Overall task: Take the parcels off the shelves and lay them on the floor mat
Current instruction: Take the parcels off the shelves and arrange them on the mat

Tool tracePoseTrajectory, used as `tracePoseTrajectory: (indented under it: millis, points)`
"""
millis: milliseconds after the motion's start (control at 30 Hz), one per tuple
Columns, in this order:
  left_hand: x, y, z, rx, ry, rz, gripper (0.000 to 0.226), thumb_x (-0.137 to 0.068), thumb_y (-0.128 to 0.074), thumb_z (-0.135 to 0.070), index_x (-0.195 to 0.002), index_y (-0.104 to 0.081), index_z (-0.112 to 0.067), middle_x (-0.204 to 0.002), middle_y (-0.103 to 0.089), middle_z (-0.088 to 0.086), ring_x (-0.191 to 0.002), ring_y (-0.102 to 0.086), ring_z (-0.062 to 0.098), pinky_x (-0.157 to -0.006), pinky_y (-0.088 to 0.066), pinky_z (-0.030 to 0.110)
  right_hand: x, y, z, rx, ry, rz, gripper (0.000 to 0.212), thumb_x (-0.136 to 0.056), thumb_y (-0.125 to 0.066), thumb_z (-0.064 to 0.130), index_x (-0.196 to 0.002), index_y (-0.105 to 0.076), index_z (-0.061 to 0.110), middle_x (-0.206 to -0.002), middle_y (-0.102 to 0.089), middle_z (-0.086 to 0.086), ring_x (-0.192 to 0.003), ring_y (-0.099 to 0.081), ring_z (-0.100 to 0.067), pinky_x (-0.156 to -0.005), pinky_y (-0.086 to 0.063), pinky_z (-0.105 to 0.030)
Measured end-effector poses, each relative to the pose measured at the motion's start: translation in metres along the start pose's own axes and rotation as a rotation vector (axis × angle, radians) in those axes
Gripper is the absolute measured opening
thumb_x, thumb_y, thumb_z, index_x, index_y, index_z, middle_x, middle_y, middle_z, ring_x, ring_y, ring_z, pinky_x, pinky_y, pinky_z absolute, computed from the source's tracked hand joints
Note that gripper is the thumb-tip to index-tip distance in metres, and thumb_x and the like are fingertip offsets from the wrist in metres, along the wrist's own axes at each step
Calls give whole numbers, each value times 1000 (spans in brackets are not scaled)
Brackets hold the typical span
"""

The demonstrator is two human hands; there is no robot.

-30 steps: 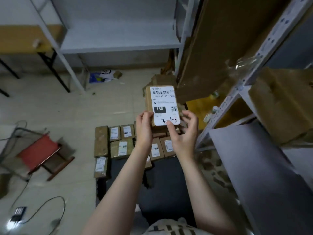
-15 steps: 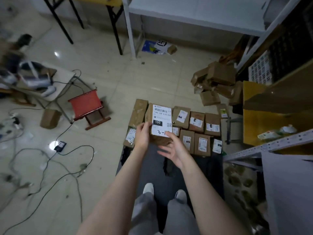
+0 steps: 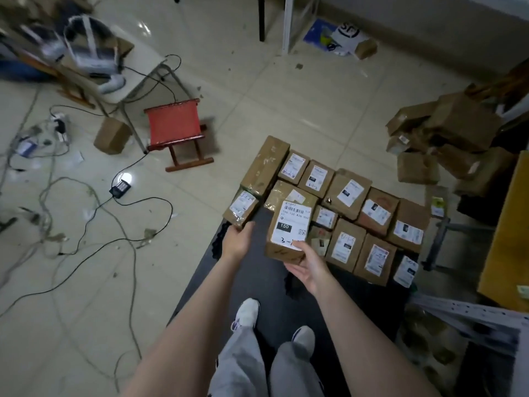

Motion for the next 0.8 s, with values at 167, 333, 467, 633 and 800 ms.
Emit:
tracePoseTrajectory:
  millis: [167, 333, 467, 633, 800]
  points:
    - [-72, -7, 41, -12, 26, -48, 34, -90, -56, -37, -77, -56, -6, -69, -52, 19, -64, -49, 29, -62, -35, 39, -73, -1, -16, -42, -17, -55, 41, -84, -73, 14, -123, -60, 13, -121, -68, -13, -110, -65, -25, -98, -52, -36]
    - [-134, -27, 76, -80, -10, -46, 51, -86, -55, -40, -95, -61, 10, -92, -66, 29, -85, -63, 45, -68, -42, 34, -160, -14, -45, 124, -28, -128, 64, -79, -78, 24, -135, -52, 9, -123, -65, -12, -110, -62, -24, -94, -49, -32]
    - [-181, -40, 98, -128, -69, -10, 43, -78, -50, -46, -83, -57, -4, -77, -54, 10, -70, -50, 26, -65, -44, 36, -230, -26, -76, 136, -47, -156, 62, -78, -80, 34, -131, -57, 10, -115, -69, -11, -102, -65, -22, -82, -50, -29]
    - [-254, -51, 151, -18, -30, -31, 36, -90, -55, -38, -90, -58, -2, -80, -54, 10, -73, -49, 29, -63, -39, 36, -322, -38, -122, 33, -66, -133, 55, -85, -77, 23, -131, -55, 2, -113, -68, -19, -100, -68, -28, -69, -56, -30]
    - [-303, -60, 207, 30, 11, -39, 39, -92, -55, -34, -61, -50, -10, -61, -47, 7, -57, -42, 22, -66, -35, 37, -390, -44, -156, -74, -76, -91, 53, -88, -72, 9, -134, -48, -5, -116, -66, -27, -101, -69, -36, -86, -59, -41]
Point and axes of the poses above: each hand's wrist, its own x-axis away from the middle knuckle, its own y-axis out of the back of the hand, z = x × y, the point moved 3 cm from there along -x, towards the middle knuckle
